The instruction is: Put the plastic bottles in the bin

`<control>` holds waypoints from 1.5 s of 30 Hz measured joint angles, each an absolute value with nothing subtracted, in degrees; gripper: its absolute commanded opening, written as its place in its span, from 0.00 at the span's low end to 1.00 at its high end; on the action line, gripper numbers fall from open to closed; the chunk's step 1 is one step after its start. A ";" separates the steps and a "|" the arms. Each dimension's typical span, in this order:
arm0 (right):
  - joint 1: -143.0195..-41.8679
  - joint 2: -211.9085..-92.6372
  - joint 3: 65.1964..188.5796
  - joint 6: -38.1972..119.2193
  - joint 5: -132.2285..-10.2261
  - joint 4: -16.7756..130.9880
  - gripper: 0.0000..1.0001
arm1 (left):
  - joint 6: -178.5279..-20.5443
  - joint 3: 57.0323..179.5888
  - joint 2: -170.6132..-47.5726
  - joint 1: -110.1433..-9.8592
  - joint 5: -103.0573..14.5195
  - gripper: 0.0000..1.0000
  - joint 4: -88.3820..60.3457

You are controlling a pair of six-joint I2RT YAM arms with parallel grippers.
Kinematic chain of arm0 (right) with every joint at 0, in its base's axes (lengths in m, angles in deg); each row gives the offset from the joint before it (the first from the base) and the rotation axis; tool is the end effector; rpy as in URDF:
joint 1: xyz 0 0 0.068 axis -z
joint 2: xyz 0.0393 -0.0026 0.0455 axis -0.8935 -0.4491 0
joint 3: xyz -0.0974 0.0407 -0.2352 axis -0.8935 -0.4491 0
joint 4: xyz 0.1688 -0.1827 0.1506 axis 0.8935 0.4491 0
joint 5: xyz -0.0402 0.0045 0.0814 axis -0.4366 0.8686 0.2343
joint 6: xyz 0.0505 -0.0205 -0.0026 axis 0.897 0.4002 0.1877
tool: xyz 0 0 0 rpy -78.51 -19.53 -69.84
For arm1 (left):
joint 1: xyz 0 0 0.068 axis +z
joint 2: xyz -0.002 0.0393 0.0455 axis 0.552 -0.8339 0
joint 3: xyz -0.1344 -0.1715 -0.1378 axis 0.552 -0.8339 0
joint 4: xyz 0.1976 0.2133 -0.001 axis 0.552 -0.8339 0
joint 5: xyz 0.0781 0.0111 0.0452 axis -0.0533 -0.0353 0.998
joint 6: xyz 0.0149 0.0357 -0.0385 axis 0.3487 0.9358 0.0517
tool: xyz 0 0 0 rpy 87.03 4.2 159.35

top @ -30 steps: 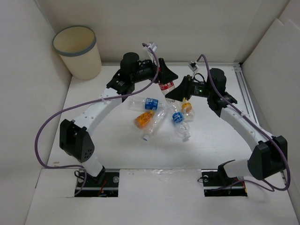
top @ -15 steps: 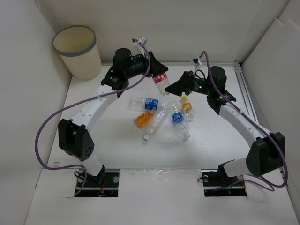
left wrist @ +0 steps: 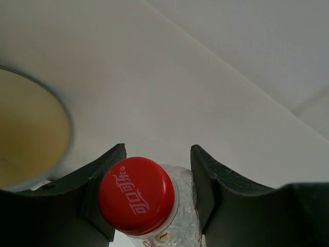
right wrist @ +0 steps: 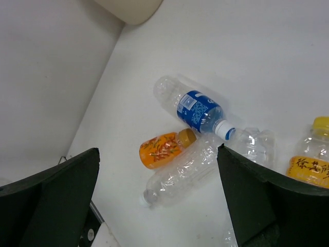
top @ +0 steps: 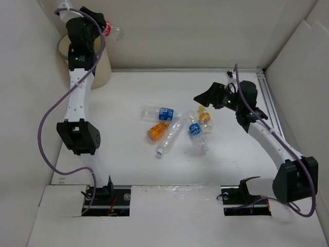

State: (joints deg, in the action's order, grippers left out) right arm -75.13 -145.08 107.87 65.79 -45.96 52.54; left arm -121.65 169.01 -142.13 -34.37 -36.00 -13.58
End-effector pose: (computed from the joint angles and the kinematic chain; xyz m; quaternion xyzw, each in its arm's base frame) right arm 0.3232 0.0880 0.3036 -0.0406 0.7713 0.4285 0.4689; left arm 0.4568 -0.0069 0.5084 -0.1682 0.5708 -0.2388 0.7674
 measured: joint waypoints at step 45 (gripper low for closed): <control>-84.42 -160.69 115.81 59.65 -85.09 72.94 0.94 | -111.11 169.45 -149.91 -29.53 -23.01 1.00 -5.44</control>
State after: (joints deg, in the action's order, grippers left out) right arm -84.42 -160.69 115.81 59.65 -85.09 72.94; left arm -111.11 169.45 -149.91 -29.53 -23.01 -5.44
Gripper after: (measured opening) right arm 0.958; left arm 0.997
